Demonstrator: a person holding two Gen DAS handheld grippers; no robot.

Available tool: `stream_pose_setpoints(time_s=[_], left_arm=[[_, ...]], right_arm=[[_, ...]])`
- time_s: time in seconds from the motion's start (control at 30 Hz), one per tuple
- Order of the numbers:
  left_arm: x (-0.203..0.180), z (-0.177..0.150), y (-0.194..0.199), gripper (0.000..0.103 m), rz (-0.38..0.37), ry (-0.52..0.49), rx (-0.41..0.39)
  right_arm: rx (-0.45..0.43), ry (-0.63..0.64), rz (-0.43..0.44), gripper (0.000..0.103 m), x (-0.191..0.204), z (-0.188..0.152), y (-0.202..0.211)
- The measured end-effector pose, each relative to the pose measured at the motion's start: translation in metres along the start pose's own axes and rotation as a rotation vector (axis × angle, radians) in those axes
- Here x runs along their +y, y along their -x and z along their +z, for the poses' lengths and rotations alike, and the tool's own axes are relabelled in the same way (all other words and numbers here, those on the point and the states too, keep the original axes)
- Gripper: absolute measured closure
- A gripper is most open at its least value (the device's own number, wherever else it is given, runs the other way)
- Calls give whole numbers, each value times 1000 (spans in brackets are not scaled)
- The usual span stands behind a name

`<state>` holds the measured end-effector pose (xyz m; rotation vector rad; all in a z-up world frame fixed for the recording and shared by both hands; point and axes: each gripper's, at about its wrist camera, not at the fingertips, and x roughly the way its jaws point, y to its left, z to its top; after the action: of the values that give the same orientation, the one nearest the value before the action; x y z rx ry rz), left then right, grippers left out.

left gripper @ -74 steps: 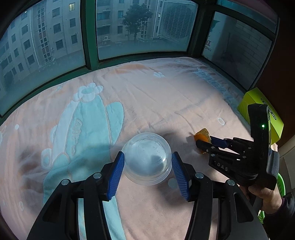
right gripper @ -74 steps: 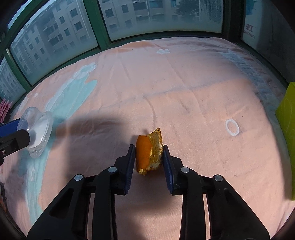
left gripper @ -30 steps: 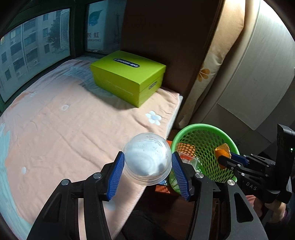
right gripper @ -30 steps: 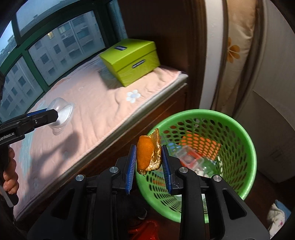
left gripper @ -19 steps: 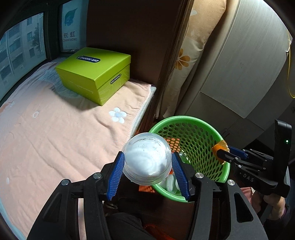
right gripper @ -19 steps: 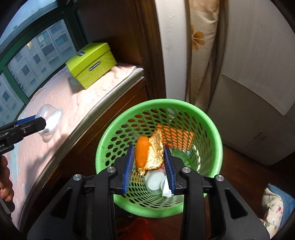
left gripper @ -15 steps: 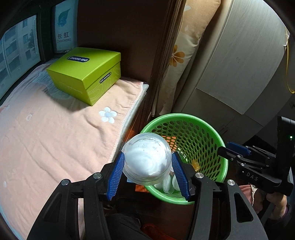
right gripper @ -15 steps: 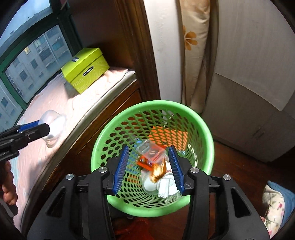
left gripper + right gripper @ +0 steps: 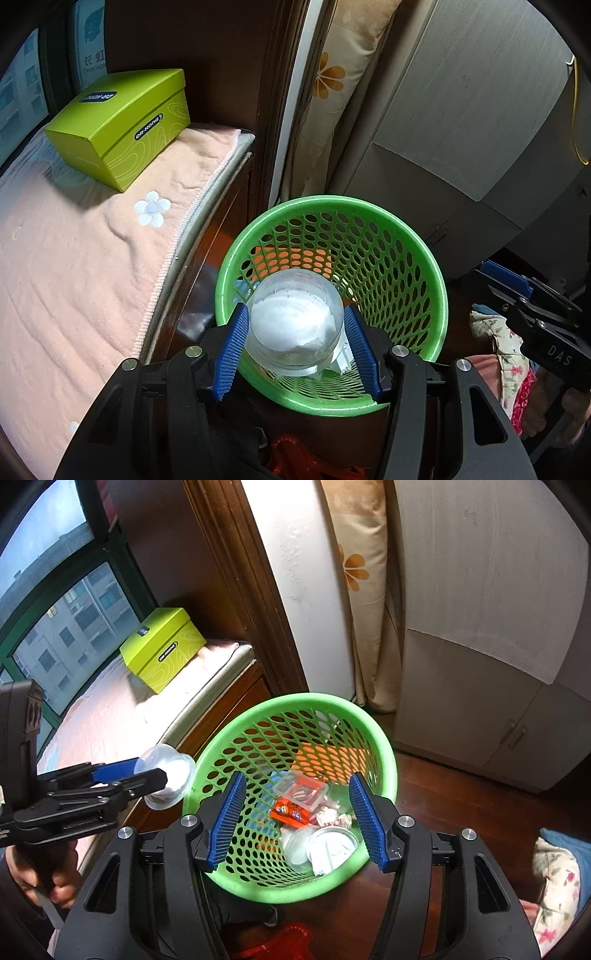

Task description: Collect trash

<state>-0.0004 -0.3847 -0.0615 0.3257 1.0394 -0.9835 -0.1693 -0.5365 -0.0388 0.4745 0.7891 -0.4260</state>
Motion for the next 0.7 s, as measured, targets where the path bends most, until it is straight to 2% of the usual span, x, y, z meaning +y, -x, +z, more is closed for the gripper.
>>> stream_pose_setpoints(time_s=[0.07, 0.37, 0.53, 0.7], left_arm=[[-2, -1, -2, 42, -7, 8, 2], [6, -4, 9, 39, -20, 29, -16], [23, -6, 31, 37, 31, 51, -49], [42, -15, 61, 23, 119, 72, -101]], right_arm=[[1, -5, 2, 44, -2, 0, 1], [4, -12, 18, 43, 2, -3, 3], [0, 2, 35, 38, 15, -4, 4], [0, 26, 70, 31, 37, -4, 3]])
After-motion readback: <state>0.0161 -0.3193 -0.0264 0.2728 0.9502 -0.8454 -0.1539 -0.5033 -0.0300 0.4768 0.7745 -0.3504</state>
